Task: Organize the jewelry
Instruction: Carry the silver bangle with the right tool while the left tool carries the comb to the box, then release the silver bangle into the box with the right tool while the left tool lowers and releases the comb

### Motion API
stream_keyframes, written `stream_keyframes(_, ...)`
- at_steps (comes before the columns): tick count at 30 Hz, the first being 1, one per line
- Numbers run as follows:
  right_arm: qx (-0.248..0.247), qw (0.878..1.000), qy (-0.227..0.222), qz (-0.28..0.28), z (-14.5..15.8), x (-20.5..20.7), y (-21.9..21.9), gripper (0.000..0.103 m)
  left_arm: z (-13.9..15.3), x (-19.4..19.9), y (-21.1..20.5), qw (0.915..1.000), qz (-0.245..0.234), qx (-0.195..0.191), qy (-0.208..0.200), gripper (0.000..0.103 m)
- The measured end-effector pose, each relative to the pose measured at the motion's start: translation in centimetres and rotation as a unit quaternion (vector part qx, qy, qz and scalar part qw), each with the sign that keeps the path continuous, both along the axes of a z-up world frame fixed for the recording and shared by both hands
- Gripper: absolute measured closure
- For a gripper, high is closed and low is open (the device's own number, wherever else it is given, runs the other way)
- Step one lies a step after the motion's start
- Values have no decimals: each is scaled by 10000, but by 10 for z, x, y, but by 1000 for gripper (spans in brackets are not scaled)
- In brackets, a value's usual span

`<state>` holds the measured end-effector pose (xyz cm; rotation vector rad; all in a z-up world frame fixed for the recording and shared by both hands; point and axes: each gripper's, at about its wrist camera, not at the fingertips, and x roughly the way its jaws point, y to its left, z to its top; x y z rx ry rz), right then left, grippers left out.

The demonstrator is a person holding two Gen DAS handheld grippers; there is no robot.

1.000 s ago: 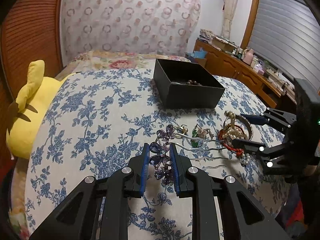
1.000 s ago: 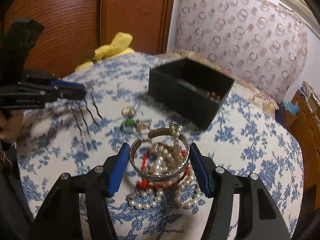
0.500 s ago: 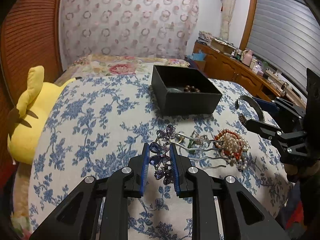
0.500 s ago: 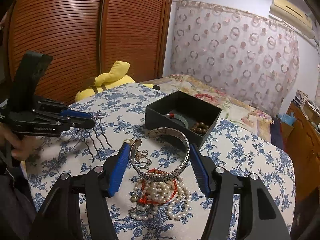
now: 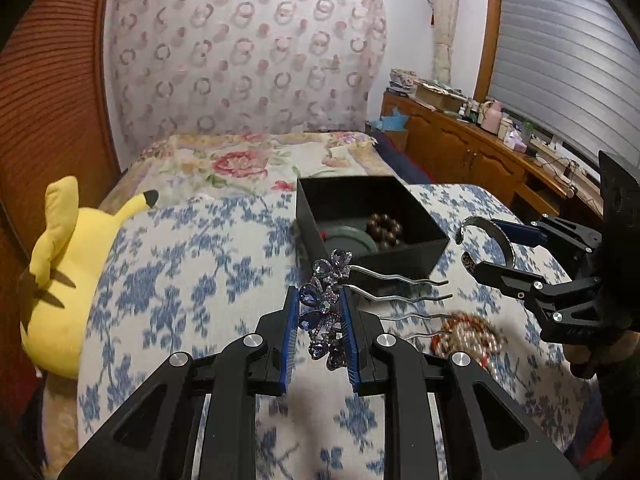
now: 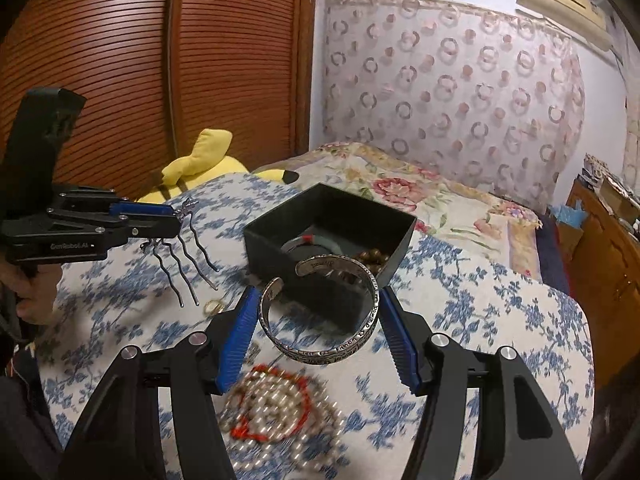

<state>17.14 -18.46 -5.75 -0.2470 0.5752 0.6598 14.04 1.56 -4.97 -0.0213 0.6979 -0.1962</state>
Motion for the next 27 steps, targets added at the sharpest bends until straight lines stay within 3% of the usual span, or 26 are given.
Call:
stream_keyframes(17, 101, 9991, 357, 200, -7, 83, 23, 39, 13, 69, 5, 9999, 98, 43, 18, 84)
stream_keyframes(27, 266, 9983, 438, 270, -12, 89, 21, 36, 10, 97, -1, 9998, 140, 109, 114, 84)
